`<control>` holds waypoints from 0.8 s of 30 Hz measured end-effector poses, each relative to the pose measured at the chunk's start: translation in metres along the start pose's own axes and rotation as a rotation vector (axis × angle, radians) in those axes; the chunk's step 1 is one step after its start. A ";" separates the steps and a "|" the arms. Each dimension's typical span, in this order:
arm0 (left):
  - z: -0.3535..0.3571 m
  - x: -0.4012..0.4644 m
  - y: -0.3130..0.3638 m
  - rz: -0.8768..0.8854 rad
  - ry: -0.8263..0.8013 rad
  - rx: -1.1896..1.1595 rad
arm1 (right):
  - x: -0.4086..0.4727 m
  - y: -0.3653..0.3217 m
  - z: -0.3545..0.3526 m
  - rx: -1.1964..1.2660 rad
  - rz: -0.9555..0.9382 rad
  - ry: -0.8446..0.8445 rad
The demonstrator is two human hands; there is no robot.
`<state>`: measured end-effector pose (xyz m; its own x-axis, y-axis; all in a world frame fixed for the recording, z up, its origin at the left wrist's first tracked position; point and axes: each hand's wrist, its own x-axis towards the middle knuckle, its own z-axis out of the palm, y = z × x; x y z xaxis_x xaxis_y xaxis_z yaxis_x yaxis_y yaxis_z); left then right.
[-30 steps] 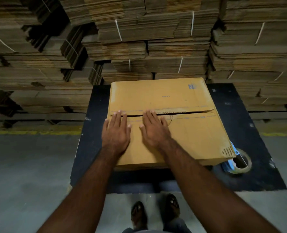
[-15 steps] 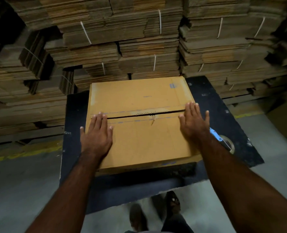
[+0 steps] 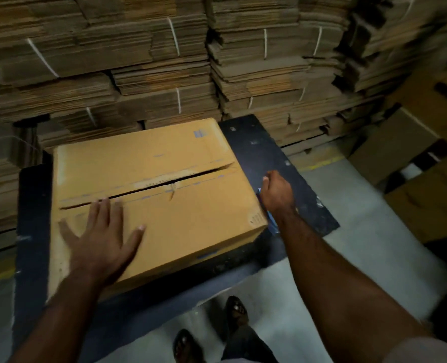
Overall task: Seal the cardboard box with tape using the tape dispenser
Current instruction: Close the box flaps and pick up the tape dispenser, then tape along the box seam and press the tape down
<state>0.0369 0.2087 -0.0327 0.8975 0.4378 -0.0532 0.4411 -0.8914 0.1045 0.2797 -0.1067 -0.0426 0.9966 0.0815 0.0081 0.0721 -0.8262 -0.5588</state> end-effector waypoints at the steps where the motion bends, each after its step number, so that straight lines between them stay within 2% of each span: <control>1: 0.001 -0.002 0.020 0.077 -0.030 0.006 | 0.000 0.015 -0.001 -0.045 0.063 -0.045; 3: 0.008 -0.006 0.065 0.236 -0.074 0.012 | -0.004 0.040 -0.002 -0.135 0.143 -0.171; 5: 0.017 -0.008 0.107 0.324 -0.101 0.026 | -0.008 0.058 0.001 -0.201 0.114 -0.267; 8: 0.027 -0.009 0.145 0.296 -0.144 0.105 | -0.009 0.072 0.012 -0.280 0.012 -0.340; 12: 0.031 -0.005 0.151 0.251 -0.123 0.122 | 0.000 0.083 0.030 -0.358 0.046 -0.412; 15: 0.032 -0.003 0.152 0.245 -0.106 0.120 | 0.004 0.087 0.035 -0.313 0.013 -0.409; 18: 0.029 -0.003 0.154 0.231 -0.125 0.111 | 0.015 0.088 0.017 -0.115 0.002 -0.386; 22: 0.024 0.000 0.161 0.186 -0.142 0.051 | 0.045 0.062 -0.032 0.444 0.133 -0.309; 24: 0.022 0.000 0.169 0.166 -0.166 0.049 | 0.061 0.036 -0.065 0.621 0.177 -0.246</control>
<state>0.1117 0.0554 -0.0372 0.9433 0.2632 -0.2022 0.2832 -0.9560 0.0768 0.3460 -0.1672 -0.0082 0.9482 0.1599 -0.2747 -0.1998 -0.3723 -0.9064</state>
